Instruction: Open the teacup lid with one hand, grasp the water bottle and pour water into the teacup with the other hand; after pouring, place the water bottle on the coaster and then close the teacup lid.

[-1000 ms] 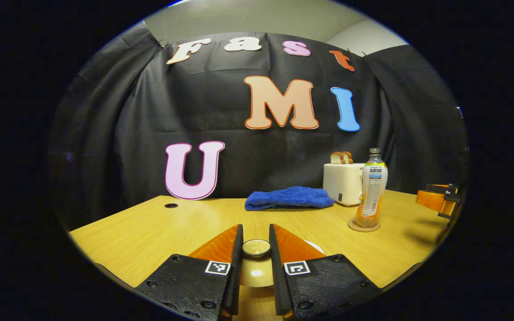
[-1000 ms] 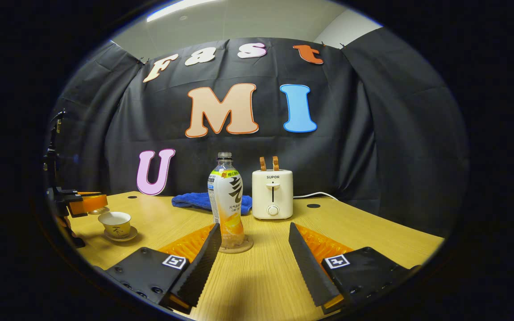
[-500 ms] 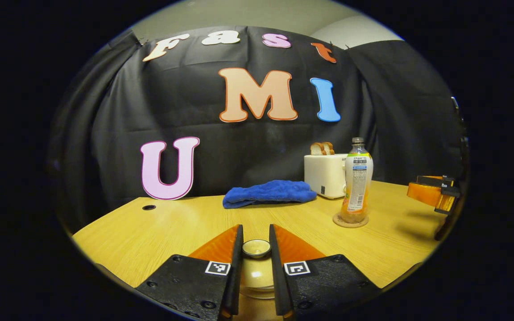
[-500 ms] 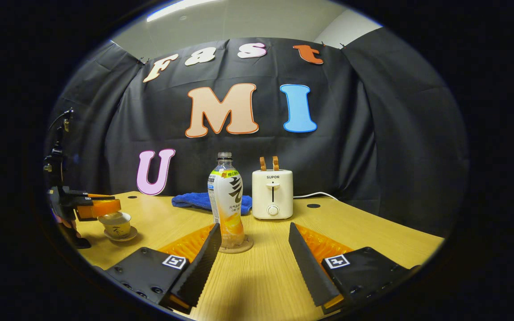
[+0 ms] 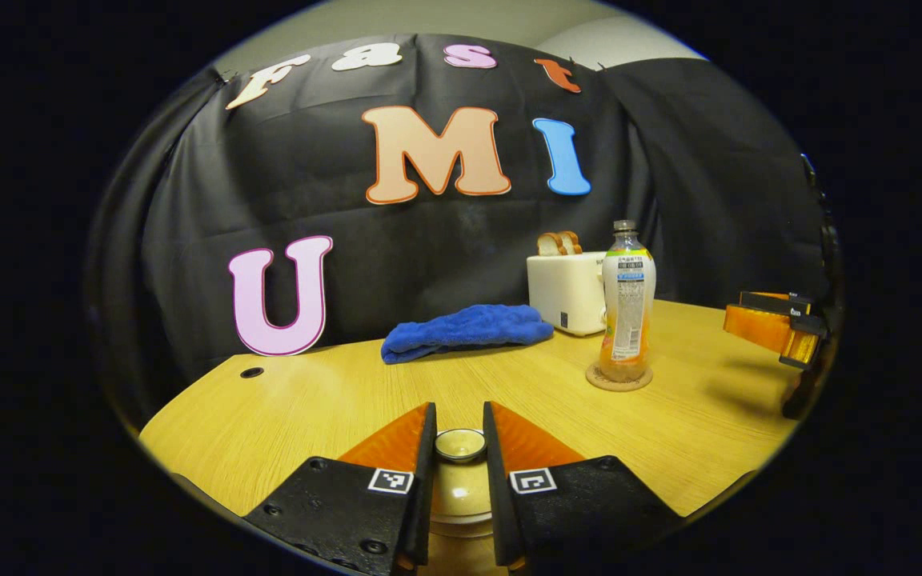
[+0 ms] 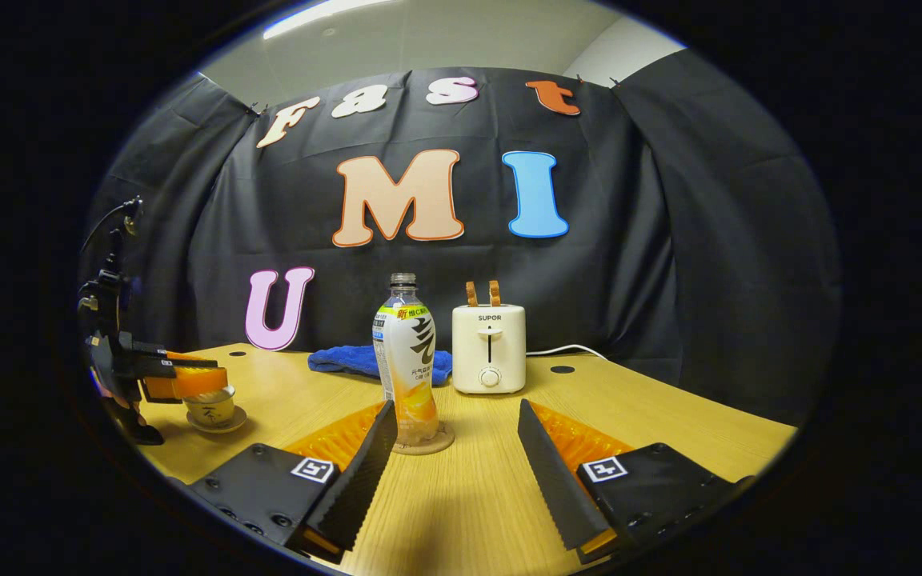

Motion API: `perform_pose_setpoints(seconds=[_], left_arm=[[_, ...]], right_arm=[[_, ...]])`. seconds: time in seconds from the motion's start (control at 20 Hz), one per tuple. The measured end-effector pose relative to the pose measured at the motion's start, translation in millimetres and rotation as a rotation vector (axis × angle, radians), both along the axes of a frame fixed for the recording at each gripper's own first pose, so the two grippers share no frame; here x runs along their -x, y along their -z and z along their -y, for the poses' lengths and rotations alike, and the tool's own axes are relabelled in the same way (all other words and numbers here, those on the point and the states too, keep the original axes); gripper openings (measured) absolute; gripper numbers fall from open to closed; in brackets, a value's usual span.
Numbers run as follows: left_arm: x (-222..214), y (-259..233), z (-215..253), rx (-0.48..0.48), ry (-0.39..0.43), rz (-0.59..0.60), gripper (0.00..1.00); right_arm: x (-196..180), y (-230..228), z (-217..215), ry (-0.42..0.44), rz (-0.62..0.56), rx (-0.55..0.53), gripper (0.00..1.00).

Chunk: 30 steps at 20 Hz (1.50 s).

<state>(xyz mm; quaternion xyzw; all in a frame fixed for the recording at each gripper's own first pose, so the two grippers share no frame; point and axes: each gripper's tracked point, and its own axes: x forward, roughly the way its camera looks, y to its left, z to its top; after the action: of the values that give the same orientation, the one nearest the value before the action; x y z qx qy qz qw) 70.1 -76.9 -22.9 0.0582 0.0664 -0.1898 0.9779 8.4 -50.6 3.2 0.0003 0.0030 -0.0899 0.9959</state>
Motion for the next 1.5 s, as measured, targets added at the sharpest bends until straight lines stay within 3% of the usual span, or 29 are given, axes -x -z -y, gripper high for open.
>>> perform_pose_setpoints(seconds=[0.4,0.5,0.6,0.65,0.75,1.0,1.5], left_arm=[[2.1,-1.4,-1.0,0.01,0.001,0.01,0.31],[2.1,-3.5,-1.4,0.015,0.002,0.014,0.37],[1.9,-5.8,-3.9,0.025,-0.007,0.024,0.53],[2.1,-6.8,-6.1,0.032,-0.013,0.031,0.72],[1.9,-8.3,-6.3,0.048,-0.019,0.044,0.87],[5.8,-29.4,-19.1,0.152,-0.041,0.14,0.88],[11.0,-21.6,-34.9,0.143,-0.133,0.111,0.92]], right_arm=[[-1.1,1.8,0.6,-0.001,0.0,0.0,0.95],[-1.2,1.9,0.7,-0.001,0.0,0.0,0.95],[-1.0,1.6,1.0,-0.001,0.0,0.0,0.95],[-1.1,1.8,0.7,-0.001,0.0,0.0,0.96],[-7.2,6.7,3.9,-0.001,0.0,0.0,0.95],[-7.4,6.7,4.2,-0.001,0.0,0.0,0.94],[-7.6,6.6,4.2,-0.008,0.0,0.0,0.95]])
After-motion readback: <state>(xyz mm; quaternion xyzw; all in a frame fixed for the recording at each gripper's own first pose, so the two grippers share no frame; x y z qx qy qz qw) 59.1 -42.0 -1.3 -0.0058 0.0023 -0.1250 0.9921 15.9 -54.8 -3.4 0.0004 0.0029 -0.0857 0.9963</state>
